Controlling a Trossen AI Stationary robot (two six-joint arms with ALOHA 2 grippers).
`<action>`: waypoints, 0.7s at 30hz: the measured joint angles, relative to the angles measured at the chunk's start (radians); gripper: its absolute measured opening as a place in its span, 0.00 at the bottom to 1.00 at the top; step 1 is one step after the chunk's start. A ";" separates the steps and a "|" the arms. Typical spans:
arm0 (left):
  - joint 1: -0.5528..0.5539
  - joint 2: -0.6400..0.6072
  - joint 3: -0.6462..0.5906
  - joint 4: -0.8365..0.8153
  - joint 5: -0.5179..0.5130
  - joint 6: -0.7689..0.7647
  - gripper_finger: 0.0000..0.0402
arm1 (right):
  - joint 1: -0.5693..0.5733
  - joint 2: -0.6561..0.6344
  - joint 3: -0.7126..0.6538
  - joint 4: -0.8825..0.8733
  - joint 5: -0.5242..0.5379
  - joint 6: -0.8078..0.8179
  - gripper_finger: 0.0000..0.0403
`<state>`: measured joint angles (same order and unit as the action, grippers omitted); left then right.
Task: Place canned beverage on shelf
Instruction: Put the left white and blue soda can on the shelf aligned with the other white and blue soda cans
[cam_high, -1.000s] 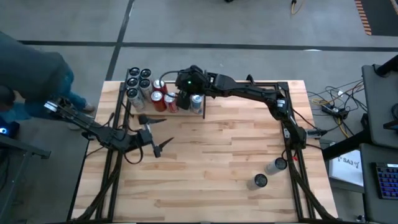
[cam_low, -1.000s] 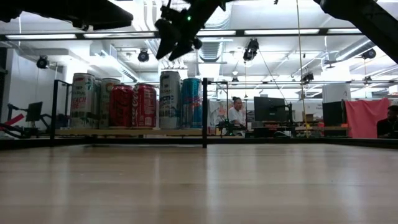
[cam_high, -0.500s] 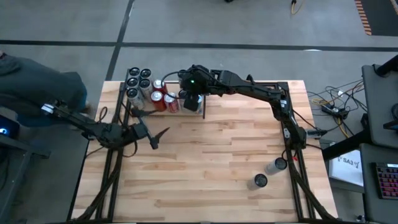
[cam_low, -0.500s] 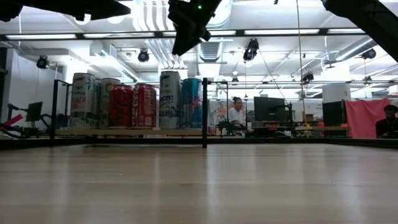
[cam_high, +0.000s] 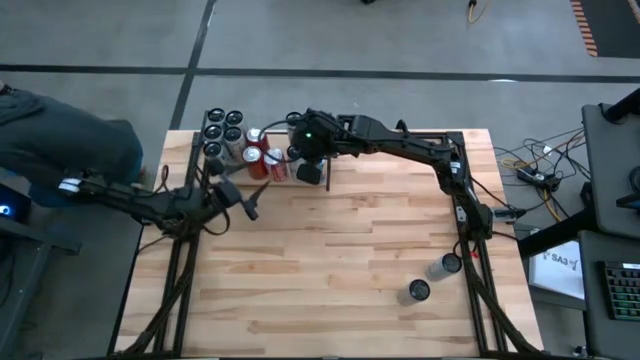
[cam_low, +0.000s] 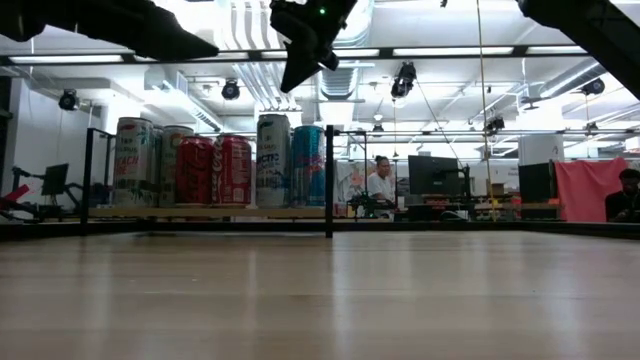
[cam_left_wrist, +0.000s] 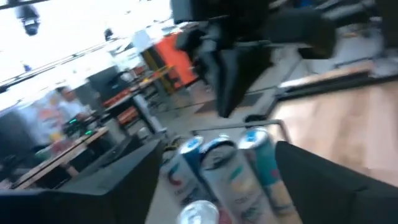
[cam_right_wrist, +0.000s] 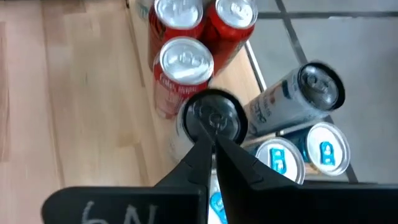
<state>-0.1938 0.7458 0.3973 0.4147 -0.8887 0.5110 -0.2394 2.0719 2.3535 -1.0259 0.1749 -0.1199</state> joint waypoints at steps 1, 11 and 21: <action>0.000 0.001 0.000 -0.014 0.026 -0.001 0.71 | 0.000 0.000 0.000 -0.009 0.000 0.001 0.03; -0.002 0.006 0.000 -0.067 0.382 0.004 0.20 | 0.004 0.007 -0.001 -0.043 0.000 0.007 0.03; -0.003 0.042 0.000 -0.091 0.383 0.030 0.04 | 0.008 0.008 -0.001 -0.040 0.001 0.014 0.03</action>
<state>-0.1963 0.7875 0.3973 0.3240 -0.5060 0.5411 -0.2314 2.0796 2.3524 -1.0660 0.1757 -0.1061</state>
